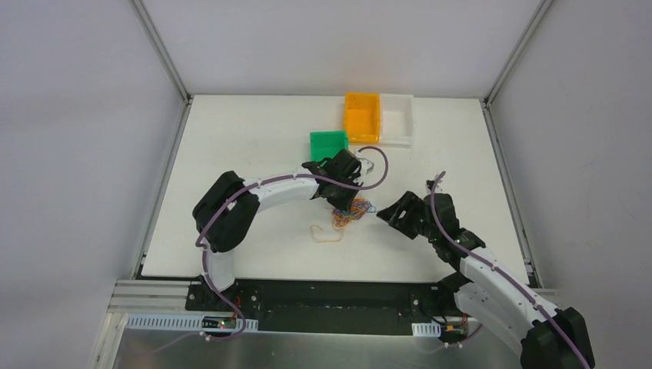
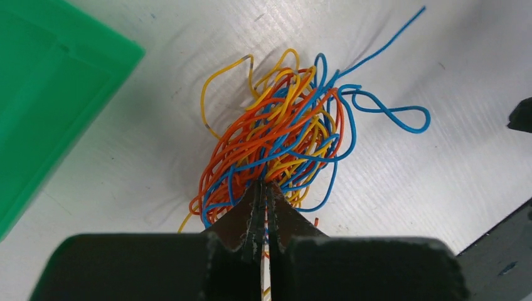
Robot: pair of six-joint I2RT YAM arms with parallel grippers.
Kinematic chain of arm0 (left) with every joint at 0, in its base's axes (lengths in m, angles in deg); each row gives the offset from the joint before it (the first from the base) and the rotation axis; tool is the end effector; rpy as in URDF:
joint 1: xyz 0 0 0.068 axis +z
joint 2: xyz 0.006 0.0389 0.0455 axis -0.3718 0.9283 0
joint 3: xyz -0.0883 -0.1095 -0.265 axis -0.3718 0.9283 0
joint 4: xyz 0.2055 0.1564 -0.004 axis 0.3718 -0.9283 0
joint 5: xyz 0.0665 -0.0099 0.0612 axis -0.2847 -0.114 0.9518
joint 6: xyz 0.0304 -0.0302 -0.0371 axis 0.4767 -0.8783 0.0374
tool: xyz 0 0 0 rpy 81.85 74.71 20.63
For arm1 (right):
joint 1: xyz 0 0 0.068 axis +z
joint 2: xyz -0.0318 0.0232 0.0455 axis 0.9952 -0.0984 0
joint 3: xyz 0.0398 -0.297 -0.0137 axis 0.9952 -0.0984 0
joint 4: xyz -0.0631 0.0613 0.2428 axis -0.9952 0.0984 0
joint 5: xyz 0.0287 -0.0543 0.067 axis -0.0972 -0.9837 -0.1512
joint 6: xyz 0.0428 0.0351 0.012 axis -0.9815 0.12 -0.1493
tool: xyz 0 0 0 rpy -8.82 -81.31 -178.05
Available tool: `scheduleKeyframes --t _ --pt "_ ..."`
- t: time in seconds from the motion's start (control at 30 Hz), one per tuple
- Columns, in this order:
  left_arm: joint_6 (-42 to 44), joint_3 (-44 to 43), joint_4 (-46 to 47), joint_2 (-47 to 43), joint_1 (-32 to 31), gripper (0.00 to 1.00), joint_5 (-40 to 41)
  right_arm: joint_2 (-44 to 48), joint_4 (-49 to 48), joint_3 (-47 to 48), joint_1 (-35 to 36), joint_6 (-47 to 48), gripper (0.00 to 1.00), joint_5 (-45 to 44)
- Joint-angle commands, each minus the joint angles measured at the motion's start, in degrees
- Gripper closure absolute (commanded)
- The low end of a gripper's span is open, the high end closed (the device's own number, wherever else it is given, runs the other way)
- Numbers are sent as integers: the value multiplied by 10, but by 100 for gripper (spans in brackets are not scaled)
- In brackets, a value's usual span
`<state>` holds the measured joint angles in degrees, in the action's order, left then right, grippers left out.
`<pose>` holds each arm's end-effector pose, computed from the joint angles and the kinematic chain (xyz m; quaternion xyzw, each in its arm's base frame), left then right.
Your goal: Untangle the cables
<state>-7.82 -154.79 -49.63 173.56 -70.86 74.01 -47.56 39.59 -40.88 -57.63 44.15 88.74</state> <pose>0.2696 -0.3201 0.2193 0.3353 0.8769 -0.2309 0.2557 0.1370 0.0747 0.2158 0.0551 0.8601 0.3184 0.3947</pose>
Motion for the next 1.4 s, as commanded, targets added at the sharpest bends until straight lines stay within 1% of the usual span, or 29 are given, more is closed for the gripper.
scheduleKeyframes --t 0.0,0.07,0.17,0.37,0.47,0.53,0.57,0.63,0.67,0.7,0.77,0.87,1.0,1.17,1.33,1.37 --pt "-43 -6 9 -17 1 100 -35 -2 -66 -20 2 -23 37 18" --pt "-66 1 24 -43 3 100 -71 -1 -91 -37 2 -28 37 28" --pt "-100 15 49 -75 6 100 -103 -2 -121 -49 3 -31 37 39" --pt "-109 24 56 -119 8 100 -109 -18 -153 -59 3 -33 37 44" --pt "-113 25 56 -122 7 100 -111 -35 -175 -58 3 -37 37 45" --pt "-119 28 54 -118 8 99 -97 -55 -182 -52 3 -37 37 44" --pt "-124 32 54 -117 7 87 -87 -64 -182 -46 3 -37 38 43" --pt "-129 44 55 -119 7 55 -65 -79 -178 -35 3 -28 38 39" --pt "-128 47 56 -118 7 45 -57 -82 -171 -30 3 -25 38 35" --pt "-124 48 56 -115 7 40 -50 -82 -164 -26 3 -21 38 28" --pt "-119 47 56 -106 6 36 -46 -77 -151 -21 3 -10 38 15" --pt "-113 38 56 -86 3 36 -43 -70 -127 -12 2 3 38 -8" --pt "-87 23 56 -66 -11 37 -22 -62 -102 -4 2 11 41 -39" --pt "-80 0 56 -31 -22 41 -23 -50 -86 -7 1 9 46 -70" --pt "-82 -23 56 6 -29 45 -32 -43 -84 -15 0 10 46 -71" --pt "-82 -28 57 15 -29 47 -35 -44 -86 -16 0 10 46 -70"
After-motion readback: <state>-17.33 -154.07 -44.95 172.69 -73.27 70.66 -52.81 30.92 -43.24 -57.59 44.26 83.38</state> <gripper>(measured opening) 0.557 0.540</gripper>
